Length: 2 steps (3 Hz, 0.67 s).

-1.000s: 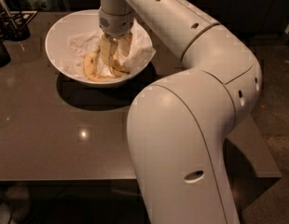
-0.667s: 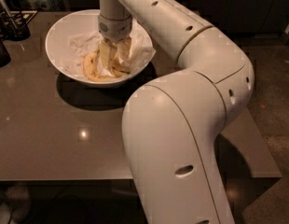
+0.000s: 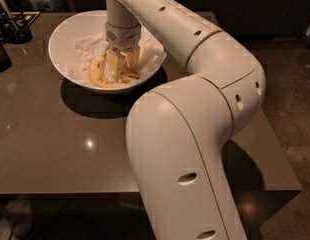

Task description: Pick banana from white bowl

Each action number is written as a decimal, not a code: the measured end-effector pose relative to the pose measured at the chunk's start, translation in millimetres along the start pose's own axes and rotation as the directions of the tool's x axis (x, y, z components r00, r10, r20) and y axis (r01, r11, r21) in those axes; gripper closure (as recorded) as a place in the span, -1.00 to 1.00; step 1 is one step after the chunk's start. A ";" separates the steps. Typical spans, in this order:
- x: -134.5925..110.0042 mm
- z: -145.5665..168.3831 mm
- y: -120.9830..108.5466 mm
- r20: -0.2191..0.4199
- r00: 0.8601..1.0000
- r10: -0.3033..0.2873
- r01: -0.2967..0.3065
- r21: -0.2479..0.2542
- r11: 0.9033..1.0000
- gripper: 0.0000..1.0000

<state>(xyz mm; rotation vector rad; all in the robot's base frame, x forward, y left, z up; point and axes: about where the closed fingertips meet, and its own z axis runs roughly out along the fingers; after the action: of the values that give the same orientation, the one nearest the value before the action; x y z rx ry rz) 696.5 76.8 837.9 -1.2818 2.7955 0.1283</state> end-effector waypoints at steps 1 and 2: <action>2.3 0.8 0.1 -0.002 1.000 0.000 0.000 0.017 1.000 0.26; 2.5 0.8 0.1 -0.002 1.000 0.000 0.000 0.018 1.000 0.73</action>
Offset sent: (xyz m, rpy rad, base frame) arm -0.0013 -0.0013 -0.0009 -0.0111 -0.0108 -0.0011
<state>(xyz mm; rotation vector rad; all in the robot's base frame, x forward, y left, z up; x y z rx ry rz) 694.8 75.0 836.9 -1.2796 2.7919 0.1016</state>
